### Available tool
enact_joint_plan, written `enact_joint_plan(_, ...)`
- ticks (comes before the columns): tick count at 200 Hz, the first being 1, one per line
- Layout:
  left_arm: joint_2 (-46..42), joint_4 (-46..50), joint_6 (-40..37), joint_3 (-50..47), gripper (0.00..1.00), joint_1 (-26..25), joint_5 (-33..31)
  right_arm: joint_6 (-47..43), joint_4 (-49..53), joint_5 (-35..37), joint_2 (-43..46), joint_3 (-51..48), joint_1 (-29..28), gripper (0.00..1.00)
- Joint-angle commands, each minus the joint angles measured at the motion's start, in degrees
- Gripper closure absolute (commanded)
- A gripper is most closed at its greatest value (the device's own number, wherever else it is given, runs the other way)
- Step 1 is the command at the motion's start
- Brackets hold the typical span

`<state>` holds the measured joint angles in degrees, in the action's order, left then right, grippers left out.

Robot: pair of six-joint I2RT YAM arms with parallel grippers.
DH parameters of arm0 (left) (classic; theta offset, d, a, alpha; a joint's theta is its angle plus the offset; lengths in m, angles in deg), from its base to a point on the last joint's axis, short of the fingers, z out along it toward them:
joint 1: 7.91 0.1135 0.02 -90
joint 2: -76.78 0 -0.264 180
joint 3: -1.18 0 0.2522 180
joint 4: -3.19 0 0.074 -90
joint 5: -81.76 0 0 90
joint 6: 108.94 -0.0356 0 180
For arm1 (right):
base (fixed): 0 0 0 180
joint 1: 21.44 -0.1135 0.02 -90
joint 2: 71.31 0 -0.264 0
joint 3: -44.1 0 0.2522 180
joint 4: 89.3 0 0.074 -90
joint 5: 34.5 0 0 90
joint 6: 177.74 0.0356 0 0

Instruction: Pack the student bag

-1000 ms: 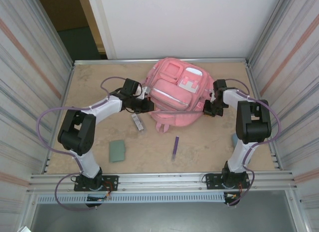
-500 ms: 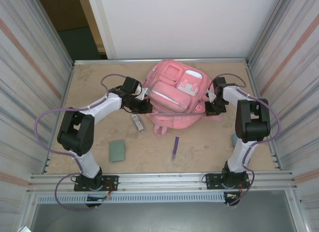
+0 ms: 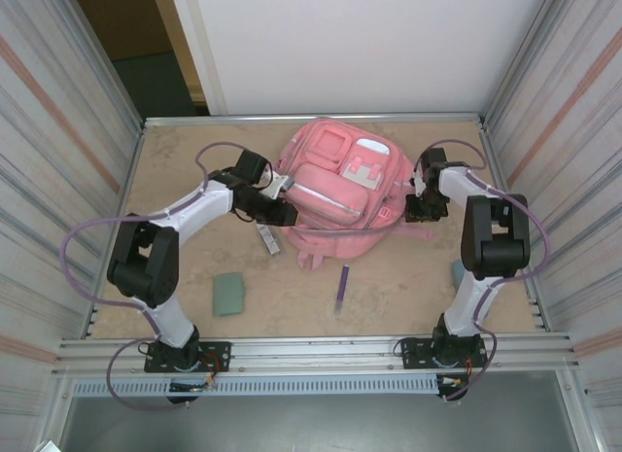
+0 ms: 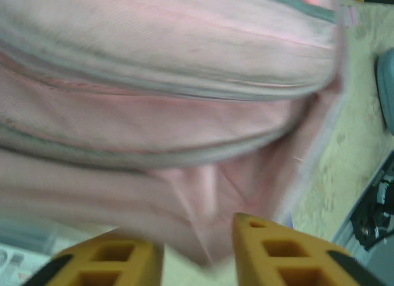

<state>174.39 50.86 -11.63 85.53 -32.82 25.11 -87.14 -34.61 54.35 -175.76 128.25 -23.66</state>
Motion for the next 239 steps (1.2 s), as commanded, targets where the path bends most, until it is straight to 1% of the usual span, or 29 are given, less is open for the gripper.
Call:
enact_joint_plan(1, -6.81, 5.14, -6.96, 4.76, 0.61, -2.68, 0.6, 6.06, -2.16, 3.37, 7.92, -1.83, 0.09, 0.63)
enact_joint_plan(29, -9.0, 7.04, -15.42, 8.46, 0.52, -9.59, -7.35, 10.11, -2.87, 6.17, 16.32, -4.71, -0.93, 0.59)
enact_joint_plan(44, -8.22, 4.88, -18.32, 9.69, 0.47, -13.6, -13.05, 13.29, -4.42, 6.61, 20.97, -6.39, -1.63, 0.59)
enact_joint_plan(59, -5.14, 2.07, -18.65, 11.75, 0.45, -16.33, -18.05, 17.22, -5.95, 9.49, 25.92, -8.05, -2.39, 0.58)
enact_joint_plan(80, 1.32, -0.36, -17.49, 16.32, 0.43, -18.72, -22.27, 21.44, -7.87, 13.12, 33.02, -10.58, -2.37, 0.51)
enact_joint_plan(89, 4.35, -1.03, -17.07, 18.83, 0.43, -19.93, -24.17, 23.15, -8.74, 14.42, 35.9, -11.91, -2.09, 0.45)
enact_joint_plan(98, 7.33, -1.63, -16.27, 21.09, 0.43, -21.4, -27.51, 24.68, -9.81, 14.62, 38.51, -13.45, -1.39, 0.39)
enact_joint_plan(104, 9.42, -1.72, -15.89, 22.34, 0.41, -22.34, -29.63, 25.41, -10.35, 14.06, 39.9, -14.49, -0.57, 0.35)
enact_joint_plan(115, 13.07, -1.59, -15.9, 24.71, 0.37, -24.22, -32.85, 26.69, -10.69, 11.06, 41.8, -15.97, 1.59, 0.26)
enact_joint_plan(122, 15.28, -0.83, -15.74, 26.29, 0.37, -25.12, -34.19, 26.62, -10.71, 7.18, 42.65, -16.58, 3.28, 0.24)
enact_joint_plan(138, 19.75, 0.75, -13.17, 29.35, 0.37, -26.15, -35.87, 25.31, -10.06, -1.23, 43.1, -17.13, 6.72, 0.25)
enact_joint_plan(147, 21.99, 1.79, -10.49, 31.11, 0.37, -26.1, -36.8, 24.79, -9.23, -4.33, 42.63, -16.84, 7.52, 0.25)
enact_joint_plan(162, 26.36, 2.86, -6.41, 33.52, 0.36, -26.2, -39.76, 23.79, -8.39, -7.29, 41.44, -16.61, 7.49, 0.26)
enact_joint_plan(194, 31.37, 4.07, -1.44, 36.16, 0.37, -26.33, -42.5, 24.62, -9.94, -13.28, 38.07, -17.12, 7.19, 0.29)
enact_joint_plan(220, 32.75, 5.8, 1.84, 37.74, 0.44, -26.36, -48.61, 24.25, -8.43, -15.1, 33.17, -15.2, 4.93, 0.31)
enact_joint_plan(231, 32.88, 5.69, 2.01, 37.87, 0.51, -26.5, -51.14, 23.39, -7.56, -14.34, 30.77, -14.14, 3.39, 0.31)
enact_joint_plan(239, 33.12, 5.55, 2.07, 37.95, 0.59, -26.74, -52.16, 23.13, -7.0, -13.56, 28.88, -13.31, 2.63, 0.31)
